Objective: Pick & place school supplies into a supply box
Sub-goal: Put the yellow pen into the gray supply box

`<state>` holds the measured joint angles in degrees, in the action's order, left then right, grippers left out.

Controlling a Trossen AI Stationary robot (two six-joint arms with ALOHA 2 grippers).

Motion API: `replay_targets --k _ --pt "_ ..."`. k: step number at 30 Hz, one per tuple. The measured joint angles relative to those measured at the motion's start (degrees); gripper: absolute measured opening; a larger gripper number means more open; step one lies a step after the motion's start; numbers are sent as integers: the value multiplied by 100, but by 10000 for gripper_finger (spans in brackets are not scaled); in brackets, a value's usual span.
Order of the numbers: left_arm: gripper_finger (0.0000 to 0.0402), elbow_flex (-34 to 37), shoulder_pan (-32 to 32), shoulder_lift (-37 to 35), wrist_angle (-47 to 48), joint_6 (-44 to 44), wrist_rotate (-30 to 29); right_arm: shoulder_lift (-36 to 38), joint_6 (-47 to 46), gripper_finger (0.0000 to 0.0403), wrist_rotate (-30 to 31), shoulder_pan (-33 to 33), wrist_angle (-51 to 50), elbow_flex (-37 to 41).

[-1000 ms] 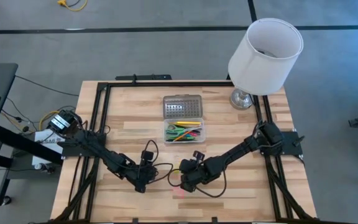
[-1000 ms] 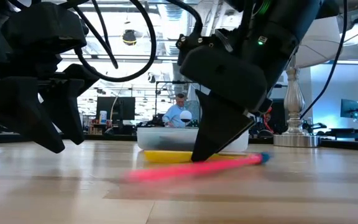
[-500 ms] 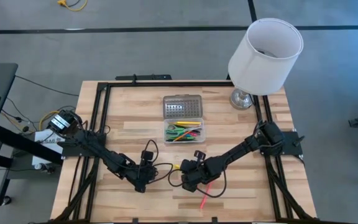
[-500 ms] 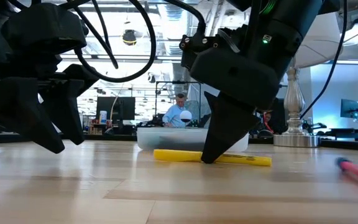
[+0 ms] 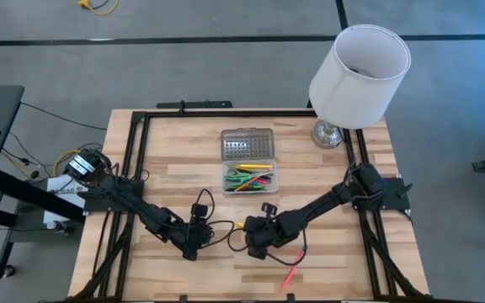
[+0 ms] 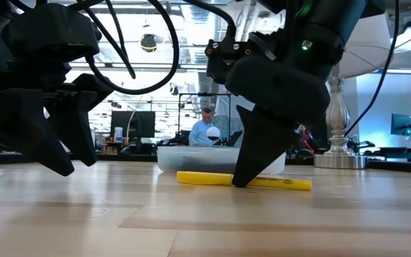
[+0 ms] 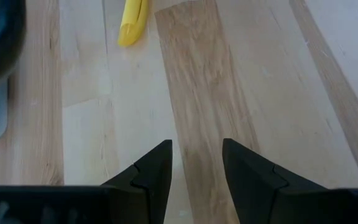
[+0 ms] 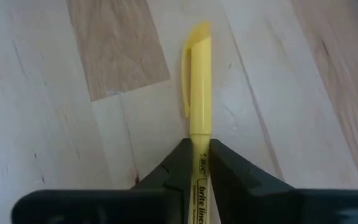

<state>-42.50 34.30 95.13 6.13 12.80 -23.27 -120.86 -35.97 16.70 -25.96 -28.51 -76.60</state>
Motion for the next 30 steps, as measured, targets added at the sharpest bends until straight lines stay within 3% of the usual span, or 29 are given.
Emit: replay_targets --k 9,24,30 --pt "138 0 0 0 0 2 0 17 136 54 -474 227 -2 0" --pt "138 0 0 0 0 0 -7 -12 1090 54 -347 184 -63 -271" --pt "138 0 -1 0 0 0 -7 -15 1073 51 -390 246 -59 -299"
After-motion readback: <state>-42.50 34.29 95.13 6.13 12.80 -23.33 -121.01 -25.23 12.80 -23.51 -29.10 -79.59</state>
